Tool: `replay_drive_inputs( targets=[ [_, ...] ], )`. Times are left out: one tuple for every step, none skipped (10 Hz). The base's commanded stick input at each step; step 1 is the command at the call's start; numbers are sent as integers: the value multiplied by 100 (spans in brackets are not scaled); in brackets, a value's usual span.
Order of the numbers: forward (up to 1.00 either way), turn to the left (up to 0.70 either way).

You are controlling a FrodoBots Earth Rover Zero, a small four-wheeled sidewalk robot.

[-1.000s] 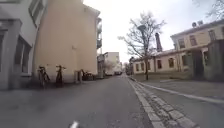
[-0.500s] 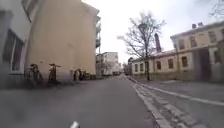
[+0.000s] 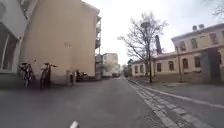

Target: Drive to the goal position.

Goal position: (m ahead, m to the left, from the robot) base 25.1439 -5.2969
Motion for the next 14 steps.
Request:
replay_drive_inputs(
  targets=[
    [100,0],
    [100,0],
    [100,0],
    [100,0],
    [100,0],
    [100,-8],
    [100,-40],
    [100,-40],
    [100,-15],
    [100,0],
    [100,0],
    [100,0],
    [100,0],
    [100,0]
  ],
)
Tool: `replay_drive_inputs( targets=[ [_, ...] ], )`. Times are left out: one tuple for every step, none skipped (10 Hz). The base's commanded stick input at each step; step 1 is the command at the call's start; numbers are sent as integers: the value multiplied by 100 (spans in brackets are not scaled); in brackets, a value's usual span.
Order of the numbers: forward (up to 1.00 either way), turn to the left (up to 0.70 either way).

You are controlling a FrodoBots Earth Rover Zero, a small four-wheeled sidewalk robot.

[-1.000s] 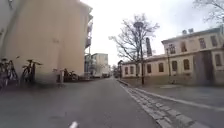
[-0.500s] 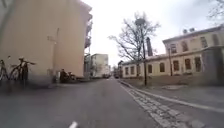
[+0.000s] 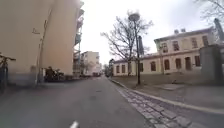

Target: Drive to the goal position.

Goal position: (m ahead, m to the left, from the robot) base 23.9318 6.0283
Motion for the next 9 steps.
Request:
replay_drive_inputs(
  targets=[
    [100,0],
    [100,0],
    [100,0],
    [100,0],
    [100,0],
    [100,0],
    [100,0],
    [100,0],
    [100,0]
  ],
)
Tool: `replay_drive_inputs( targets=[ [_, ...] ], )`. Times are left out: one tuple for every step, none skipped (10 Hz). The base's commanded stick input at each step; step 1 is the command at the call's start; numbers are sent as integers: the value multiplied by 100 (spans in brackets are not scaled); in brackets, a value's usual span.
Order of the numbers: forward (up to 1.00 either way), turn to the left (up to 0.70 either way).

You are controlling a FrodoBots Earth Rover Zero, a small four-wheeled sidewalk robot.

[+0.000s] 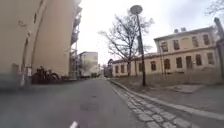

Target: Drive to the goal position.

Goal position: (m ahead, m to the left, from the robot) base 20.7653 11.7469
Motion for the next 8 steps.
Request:
replay_drive_inputs(
  targets=[
    [100,0],
    [100,0],
    [100,0],
    [100,0],
    [100,0],
    [100,0],
    [100,0],
    [100,0]
  ],
)
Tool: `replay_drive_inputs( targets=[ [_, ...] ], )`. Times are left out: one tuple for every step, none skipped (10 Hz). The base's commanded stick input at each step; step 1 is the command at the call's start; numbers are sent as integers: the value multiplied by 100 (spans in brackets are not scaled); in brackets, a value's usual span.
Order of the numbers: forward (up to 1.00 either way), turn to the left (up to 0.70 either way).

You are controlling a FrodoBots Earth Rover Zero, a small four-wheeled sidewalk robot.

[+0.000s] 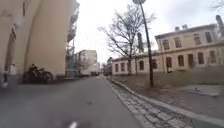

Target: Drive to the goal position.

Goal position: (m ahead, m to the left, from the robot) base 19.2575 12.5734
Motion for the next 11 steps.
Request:
replay_drive_inputs(
  targets=[
    [100,0],
    [100,14],
    [100,33],
    [100,36],
    [100,20],
    [100,5],
    [100,0],
    [100,0],
    [100,0],
    [100,0],
    [100,0]
  ],
)
